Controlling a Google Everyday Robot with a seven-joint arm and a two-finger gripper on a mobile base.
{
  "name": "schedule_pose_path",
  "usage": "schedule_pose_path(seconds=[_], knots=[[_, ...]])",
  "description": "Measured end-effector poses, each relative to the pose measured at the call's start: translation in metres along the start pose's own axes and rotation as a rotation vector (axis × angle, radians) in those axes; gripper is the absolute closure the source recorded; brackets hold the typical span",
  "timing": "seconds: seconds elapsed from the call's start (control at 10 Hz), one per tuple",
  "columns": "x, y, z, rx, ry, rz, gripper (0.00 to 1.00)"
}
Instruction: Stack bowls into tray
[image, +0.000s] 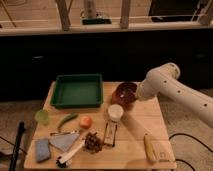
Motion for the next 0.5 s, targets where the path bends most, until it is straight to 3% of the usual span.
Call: schedule_pose_path(seconds=[0.5], knots=[[0.014,-0.004,0.014,0.053,-0.023,-0.024,1.0]])
